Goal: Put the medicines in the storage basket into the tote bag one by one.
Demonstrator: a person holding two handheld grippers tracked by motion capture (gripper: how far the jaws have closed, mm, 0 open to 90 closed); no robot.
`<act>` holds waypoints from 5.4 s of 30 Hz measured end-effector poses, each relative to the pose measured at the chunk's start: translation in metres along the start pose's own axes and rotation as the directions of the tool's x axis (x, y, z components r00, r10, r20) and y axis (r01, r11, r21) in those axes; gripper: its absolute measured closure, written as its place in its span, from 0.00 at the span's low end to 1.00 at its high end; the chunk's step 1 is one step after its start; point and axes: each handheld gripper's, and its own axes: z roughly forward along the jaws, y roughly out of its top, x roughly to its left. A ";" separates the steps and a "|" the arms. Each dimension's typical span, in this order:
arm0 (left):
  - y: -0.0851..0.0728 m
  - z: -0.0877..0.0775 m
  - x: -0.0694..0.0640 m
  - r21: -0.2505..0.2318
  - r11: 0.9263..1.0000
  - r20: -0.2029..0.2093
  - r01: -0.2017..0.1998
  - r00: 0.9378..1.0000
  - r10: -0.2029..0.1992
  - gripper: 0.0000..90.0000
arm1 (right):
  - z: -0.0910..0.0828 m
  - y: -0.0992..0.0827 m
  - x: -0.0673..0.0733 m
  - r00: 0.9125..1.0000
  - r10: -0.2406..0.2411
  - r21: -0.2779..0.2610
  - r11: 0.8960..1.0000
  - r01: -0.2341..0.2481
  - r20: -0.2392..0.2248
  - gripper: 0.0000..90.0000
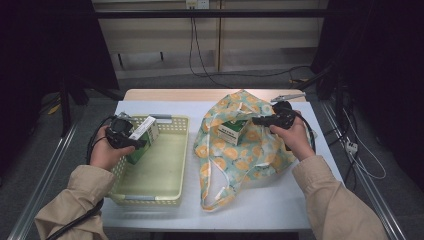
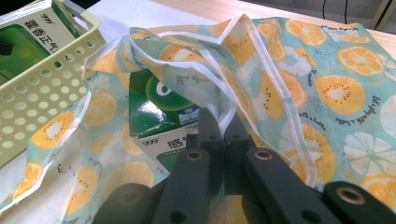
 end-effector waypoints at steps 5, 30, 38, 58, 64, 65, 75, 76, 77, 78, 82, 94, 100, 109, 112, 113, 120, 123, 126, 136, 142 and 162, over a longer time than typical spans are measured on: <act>0.001 0.000 -0.003 0.027 1.000 0.006 0.009 1.000 -0.009 0.69 | 0.001 -0.001 0.000 1.000 -0.004 0.002 1.000 0.004 -0.002 1.00; 0.074 -0.049 -0.063 -0.112 0.994 0.163 -0.009 0.986 0.027 0.70 | -0.002 0.001 0.001 1.000 0.000 -0.010 1.000 0.000 -0.004 1.00; 0.103 -0.048 -0.106 -0.158 0.984 0.234 -0.085 0.965 0.121 0.70 | -0.002 0.001 0.002 1.000 -0.001 -0.010 1.000 0.001 -0.007 1.00; 0.126 0.021 -0.182 -0.105 0.974 0.341 -0.200 0.913 0.224 0.70 | -0.009 0.008 0.002 1.000 -0.002 -0.021 1.000 0.002 -0.003 1.00; 0.130 0.040 -0.195 -0.078 0.970 0.354 -0.231 0.903 0.244 0.70 | -0.013 0.014 0.001 1.000 -0.009 -0.028 1.000 0.009 -0.001 1.00; 0.130 0.043 -0.198 -0.074 0.969 0.351 -0.235 0.904 0.246 0.70 | -0.014 0.014 0.001 1.000 -0.009 -0.028 1.000 0.009 -0.001 0.99; 0.142 0.075 -0.212 -0.049 0.967 0.332 -0.250 0.909 0.252 0.70 | -0.020 0.024 0.002 1.000 -0.018 -0.034 0.999 0.018 0.004 1.00; 0.143 0.077 -0.214 -0.058 0.969 0.332 -0.239 0.911 0.244 0.70 | -0.022 0.025 0.002 1.000 -0.019 -0.037 0.999 0.019 0.004 0.99; 0.144 0.079 -0.215 -0.061 0.970 0.335 -0.235 0.911 0.241 0.70 | -0.022 0.026 0.002 1.000 -0.017 -0.039 0.999 0.017 0.004 1.00; 0.145 0.081 -0.216 -0.063 0.970 0.333 -0.233 0.912 0.241 0.70 | -0.023 0.027 0.001 1.000 -0.021 -0.035 0.999 0.022 0.006 1.00; 0.149 0.089 -0.218 -0.064 0.973 0.323 -0.223 0.918 0.232 0.70 | -0.025 0.028 0.001 1.000 -0.020 -0.040 0.999 0.021 0.009 1.00; 0.152 0.112 -0.226 -0.121 0.965 0.287 -0.232 0.922 0.258 0.69 | -0.023 0.027 0.003 1.000 -0.018 -0.038 0.999 0.018 -0.001 1.00; 0.151 0.114 -0.229 -0.120 0.968 0.304 -0.221 0.920 0.248 0.51 | -0.022 0.026 0.004 1.000 -0.014 -0.038 0.999 0.014 -0.006 0.99; 0.137 0.084 -0.212 -0.072 0.971 0.287 -0.230 0.927 0.241 0.33 | -0.024 0.022 0.003 1.000 -0.007 -0.040 0.999 0.007 -0.005 1.00; 0.130 0.077 -0.208 -0.050 0.975 0.300 -0.217 0.928 0.222 0.42 | -0.024 0.021 0.002 1.000 -0.011 -0.044 0.999 0.010 -0.005 0.99; 0.127 0.076 -0.208 -0.044 0.973 0.299 -0.228 0.926 0.230 0.47 | -0.024 0.021 0.002 1.000 -0.008 -0.044 0.999 0.008 -0.005 0.99; 0.126 0.078 -0.212 -0.048 0.973 0.293 -0.225 0.928 0.229 0.70 | -0.021 0.019 0.002 1.000 -0.007 -0.037 0.999 0.006 -0.005 1.00; 0.131 0.086 -0.216 -0.078 0.976 0.287 -0.201 0.933 0.216 0.71 | -0.020 0.019 0.003 1.000 0.000 -0.041 0.999 0.000 -0.007 0.99; 0.140 0.096 -0.222 -0.102 0.981 0.294 -0.165 0.937 0.188 0.71 | -0.019 0.021 0.005 1.000 -0.006 -0.044 0.999 0.005 -0.014 1.00; 0.153 0.113 -0.233 -0.159 0.975 0.286 -0.152 0.939 0.193 0.70 | -0.022 0.020 0.004 1.000 -0.002 -0.041 0.999 0.002 -0.008 1.00; 0.153 0.117 -0.232 -0.179 0.976 0.296 -0.123 0.940 0.173 0.68 | -0.025 0.020 0.005 1.000 -0.007 -0.041 0.999 0.006 -0.005 1.00; 0.141 0.064 -0.200 -0.153 0.981 0.193 -0.120 0.970 0.149 0.22 | -0.043 0.018 -0.009 0.998 0.011 -0.056 0.998 -0.008 0.054 1.00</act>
